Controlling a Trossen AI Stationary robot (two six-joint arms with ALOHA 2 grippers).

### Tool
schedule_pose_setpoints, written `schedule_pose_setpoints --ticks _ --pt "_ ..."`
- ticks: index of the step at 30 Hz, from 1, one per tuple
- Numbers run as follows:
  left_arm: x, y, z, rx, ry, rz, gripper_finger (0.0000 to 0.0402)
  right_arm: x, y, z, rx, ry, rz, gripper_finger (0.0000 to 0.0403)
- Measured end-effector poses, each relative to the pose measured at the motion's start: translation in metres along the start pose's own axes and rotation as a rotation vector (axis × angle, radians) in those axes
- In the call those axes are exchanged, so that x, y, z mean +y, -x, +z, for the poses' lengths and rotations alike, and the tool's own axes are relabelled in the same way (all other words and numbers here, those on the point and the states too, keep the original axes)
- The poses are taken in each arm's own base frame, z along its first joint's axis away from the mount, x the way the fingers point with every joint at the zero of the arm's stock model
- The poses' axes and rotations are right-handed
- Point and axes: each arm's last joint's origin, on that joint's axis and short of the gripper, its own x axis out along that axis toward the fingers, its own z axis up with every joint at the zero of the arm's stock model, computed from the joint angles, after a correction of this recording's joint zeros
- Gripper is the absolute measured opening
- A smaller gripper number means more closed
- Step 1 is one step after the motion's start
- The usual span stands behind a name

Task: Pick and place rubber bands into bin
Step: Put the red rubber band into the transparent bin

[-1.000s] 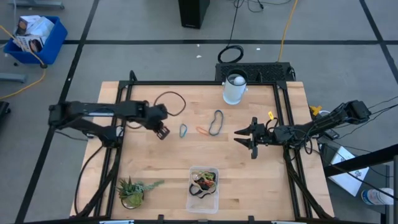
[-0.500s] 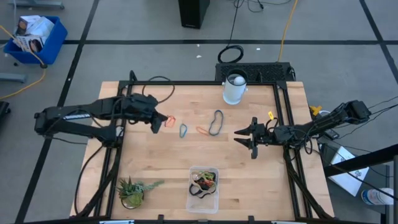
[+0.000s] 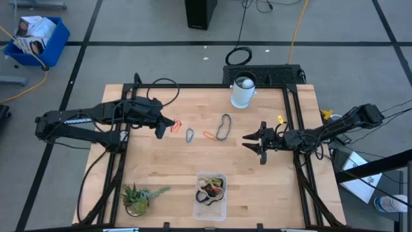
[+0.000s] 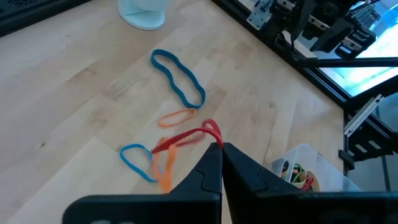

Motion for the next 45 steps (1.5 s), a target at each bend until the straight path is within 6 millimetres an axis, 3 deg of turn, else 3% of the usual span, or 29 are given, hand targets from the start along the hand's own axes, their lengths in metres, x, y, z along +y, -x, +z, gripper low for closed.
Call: schedule_pose_setpoints --ticks 39,42,45 --pt "0.003 0.0 -0.004 0.034 0.005 0.043 0.0004 0.0 0.0 0.0 0.0 0.003 0.0 0.0139" --pt "-0.003 0.001 0.002 -0.001 0.0 -0.06 0.0005 0.0 0.0 0.0 0.0 0.003 0.0 0.0139" --pt "-0.019 0.01 0.014 -0.106 -0.044 -0.301 0.0005 0.0 0.0 0.0 0.0 0.003 0.0 0.0139"
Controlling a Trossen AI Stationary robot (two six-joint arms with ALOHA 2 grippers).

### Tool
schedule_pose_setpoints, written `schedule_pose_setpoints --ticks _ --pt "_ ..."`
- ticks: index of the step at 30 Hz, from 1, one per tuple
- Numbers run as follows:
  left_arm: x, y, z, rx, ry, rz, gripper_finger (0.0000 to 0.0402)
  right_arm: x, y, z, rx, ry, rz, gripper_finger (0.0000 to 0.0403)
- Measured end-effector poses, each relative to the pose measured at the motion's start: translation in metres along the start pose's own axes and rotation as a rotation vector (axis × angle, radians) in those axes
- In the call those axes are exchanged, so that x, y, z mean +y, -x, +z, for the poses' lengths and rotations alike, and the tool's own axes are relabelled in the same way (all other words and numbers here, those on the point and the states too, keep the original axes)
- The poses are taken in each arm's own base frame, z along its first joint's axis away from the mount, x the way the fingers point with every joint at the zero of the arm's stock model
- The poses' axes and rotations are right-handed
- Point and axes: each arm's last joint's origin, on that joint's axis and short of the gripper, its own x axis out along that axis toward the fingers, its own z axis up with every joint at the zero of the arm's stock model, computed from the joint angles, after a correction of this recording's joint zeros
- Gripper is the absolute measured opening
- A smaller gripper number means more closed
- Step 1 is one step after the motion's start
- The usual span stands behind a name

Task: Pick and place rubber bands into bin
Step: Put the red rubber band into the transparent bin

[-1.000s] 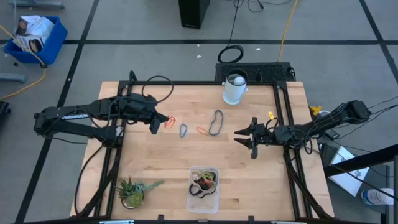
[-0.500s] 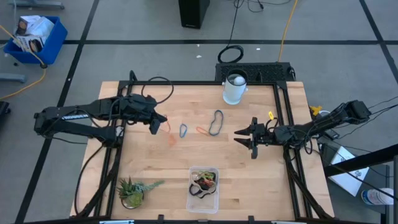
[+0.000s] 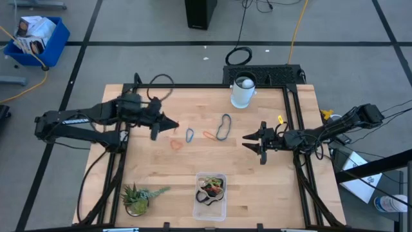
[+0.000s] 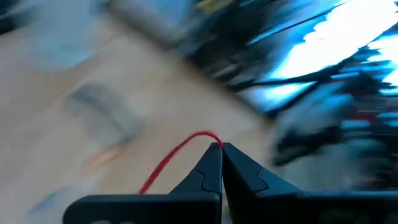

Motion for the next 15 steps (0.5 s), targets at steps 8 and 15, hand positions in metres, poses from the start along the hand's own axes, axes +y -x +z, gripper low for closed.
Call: schedule_pose_setpoints --ticks 8,15 --pt "-0.052 0.002 0.013 -0.196 -0.126 -0.458 0.0003 0.0 0.0 0.0 0.001 0.008 -0.001 0.0139" --pt "-0.09 -0.017 0.007 -0.112 -0.161 -0.52 0.0002 0.0 0.0 0.0 0.0 0.057 0.0 0.0139"
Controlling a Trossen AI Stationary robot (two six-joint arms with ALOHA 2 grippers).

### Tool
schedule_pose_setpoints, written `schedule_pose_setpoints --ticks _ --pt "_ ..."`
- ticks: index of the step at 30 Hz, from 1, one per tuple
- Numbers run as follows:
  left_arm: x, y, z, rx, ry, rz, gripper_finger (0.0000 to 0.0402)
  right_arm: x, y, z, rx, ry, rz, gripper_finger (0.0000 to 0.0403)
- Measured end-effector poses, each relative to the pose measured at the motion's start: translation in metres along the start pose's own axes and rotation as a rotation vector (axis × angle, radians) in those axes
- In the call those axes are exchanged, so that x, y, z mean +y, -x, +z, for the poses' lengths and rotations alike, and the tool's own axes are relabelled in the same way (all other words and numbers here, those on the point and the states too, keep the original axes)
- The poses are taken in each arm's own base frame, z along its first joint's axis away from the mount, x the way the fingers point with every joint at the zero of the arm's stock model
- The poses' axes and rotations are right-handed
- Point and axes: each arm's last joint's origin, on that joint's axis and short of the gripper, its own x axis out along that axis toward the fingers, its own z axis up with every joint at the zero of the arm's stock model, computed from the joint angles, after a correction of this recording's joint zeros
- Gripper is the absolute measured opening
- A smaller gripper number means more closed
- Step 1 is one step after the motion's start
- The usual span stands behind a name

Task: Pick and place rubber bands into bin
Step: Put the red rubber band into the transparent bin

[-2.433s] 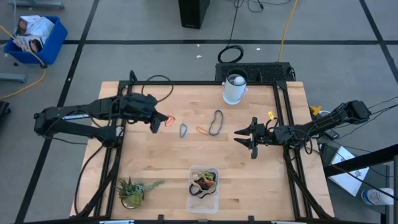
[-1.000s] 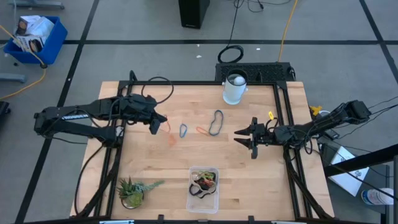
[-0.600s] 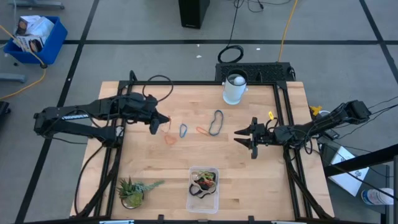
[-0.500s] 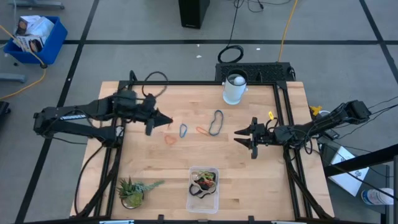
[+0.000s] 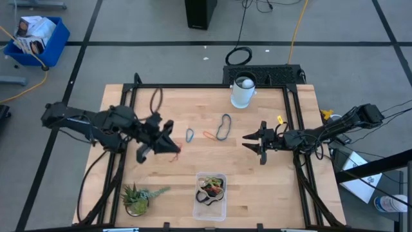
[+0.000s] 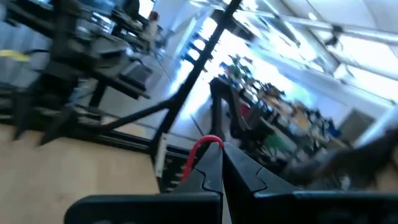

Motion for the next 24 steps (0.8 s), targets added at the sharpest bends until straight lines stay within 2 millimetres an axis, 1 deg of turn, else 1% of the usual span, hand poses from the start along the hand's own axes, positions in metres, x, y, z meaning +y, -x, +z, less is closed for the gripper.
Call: schedule_pose_setpoints --ticks 3,8,12,15,17,24 --pt "-0.013 -0.021 0.006 0.089 -0.038 -0.002 0.0002 0.0 0.0 0.0 0.0 0.001 0.0 0.0139" --pt "-0.031 -0.054 0.015 0.27 -0.076 0.124 0.0002 0.0 0.0 0.0 0.0 -0.005 0.0 0.0139" --pt "-0.04 -0.083 0.011 0.382 -0.081 0.156 0.0001 0.0 0.0 0.0 0.0 -0.007 0.0 0.0139" --pt "-0.041 -0.102 0.002 0.453 -0.079 0.173 0.0002 0.0 0.0 0.0 0.001 -0.007 0.002 0.0139" --pt "-0.037 -0.114 -0.008 0.505 -0.07 0.192 0.0002 0.0 0.0 0.0 0.001 -0.007 0.003 0.0139" --pt "-0.016 -0.147 -0.048 0.628 -0.001 0.262 0.0005 0.0 0.0 0.0 0.001 -0.007 0.003 0.0139"
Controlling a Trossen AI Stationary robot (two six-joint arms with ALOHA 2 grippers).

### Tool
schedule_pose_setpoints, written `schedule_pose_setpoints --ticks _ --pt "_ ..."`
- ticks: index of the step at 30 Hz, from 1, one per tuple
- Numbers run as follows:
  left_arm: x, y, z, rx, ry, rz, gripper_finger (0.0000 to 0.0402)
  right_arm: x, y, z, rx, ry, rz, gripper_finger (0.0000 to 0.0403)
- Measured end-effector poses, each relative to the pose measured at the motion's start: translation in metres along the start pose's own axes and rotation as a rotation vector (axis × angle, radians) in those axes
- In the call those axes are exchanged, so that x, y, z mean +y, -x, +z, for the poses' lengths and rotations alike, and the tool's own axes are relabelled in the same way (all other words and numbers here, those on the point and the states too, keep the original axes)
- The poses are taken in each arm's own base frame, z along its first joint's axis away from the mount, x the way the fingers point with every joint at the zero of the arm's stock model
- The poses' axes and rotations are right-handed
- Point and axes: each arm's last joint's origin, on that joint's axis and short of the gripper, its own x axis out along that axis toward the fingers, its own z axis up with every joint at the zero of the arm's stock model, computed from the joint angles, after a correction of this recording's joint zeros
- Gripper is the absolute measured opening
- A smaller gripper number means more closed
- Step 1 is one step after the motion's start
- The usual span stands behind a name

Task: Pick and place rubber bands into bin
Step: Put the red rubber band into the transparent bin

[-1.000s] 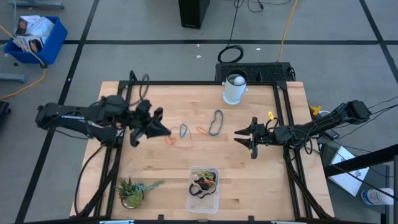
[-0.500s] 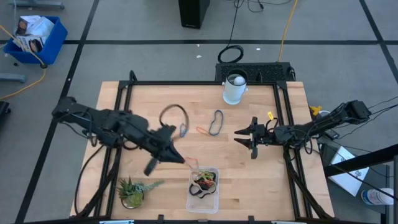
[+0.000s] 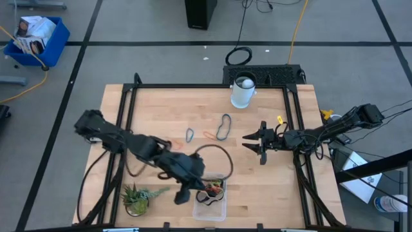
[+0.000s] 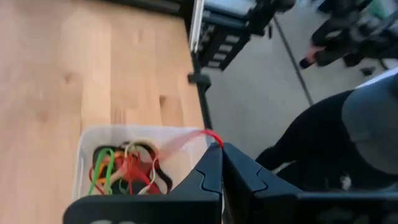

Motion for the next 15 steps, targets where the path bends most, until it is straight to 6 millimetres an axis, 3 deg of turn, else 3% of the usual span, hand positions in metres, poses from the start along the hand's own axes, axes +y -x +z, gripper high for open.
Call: schedule_pose_setpoints --ticks 15 --pt "0.03 -0.086 -0.029 0.226 0.118 0.034 0.0005 0.0 0.0 0.0 0.0 0.0 0.0 0.0139"
